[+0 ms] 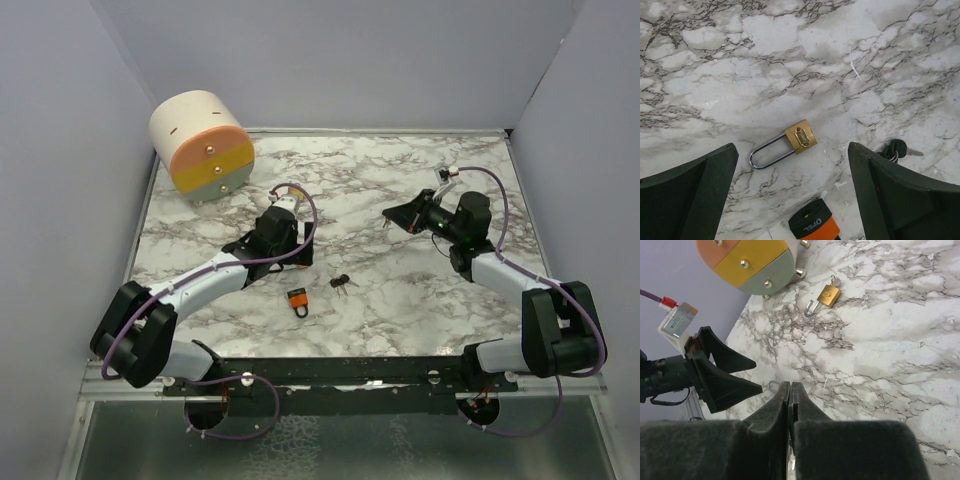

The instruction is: Unlock with the key

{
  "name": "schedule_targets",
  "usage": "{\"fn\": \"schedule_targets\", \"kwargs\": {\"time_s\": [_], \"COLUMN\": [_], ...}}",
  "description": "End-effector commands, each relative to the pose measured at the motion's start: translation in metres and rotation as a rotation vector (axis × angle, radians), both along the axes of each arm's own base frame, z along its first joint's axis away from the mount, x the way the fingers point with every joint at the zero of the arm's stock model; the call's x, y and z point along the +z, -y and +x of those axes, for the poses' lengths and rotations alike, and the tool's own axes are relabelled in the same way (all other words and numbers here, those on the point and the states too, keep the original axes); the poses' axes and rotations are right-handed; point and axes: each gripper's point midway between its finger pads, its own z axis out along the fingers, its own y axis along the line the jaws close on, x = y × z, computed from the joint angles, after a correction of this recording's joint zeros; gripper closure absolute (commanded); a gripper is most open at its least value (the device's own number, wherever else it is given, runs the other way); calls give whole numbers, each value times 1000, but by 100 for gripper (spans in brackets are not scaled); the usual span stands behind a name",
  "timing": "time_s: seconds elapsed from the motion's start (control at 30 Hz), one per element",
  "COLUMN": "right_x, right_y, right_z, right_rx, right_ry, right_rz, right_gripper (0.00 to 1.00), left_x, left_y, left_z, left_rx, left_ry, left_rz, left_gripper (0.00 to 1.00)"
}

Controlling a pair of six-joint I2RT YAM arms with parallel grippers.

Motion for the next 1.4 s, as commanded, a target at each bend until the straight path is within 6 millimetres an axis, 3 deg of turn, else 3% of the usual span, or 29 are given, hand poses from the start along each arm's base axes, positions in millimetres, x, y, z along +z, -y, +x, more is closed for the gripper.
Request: {"fn": "schedule_targets", "kwargs": {"time_s": [0.0,0.3,0.97,1.37], "right_x": [4,3,4,7], "right_y": [1,3,0,1], "right_z": [-1,-3,1,2], "right_rx": [-8,-13,-1,-9], "right_ry": [30,28,40,43], "right_rz": [-15,-18,-16,-13], "right_gripper": [99,99,99,99], "left_x": [-15,-35,-62,-74], "left_y": [-13,-9,-26,-20], "left_z": [-11,-21,-12,-7], "left_rx": [-47,-123,-40,-41], "left_ry": [-37,-70,-92,-118], "left_rz": [116,228,381,392], "left_gripper": [5,6,8,18]}}
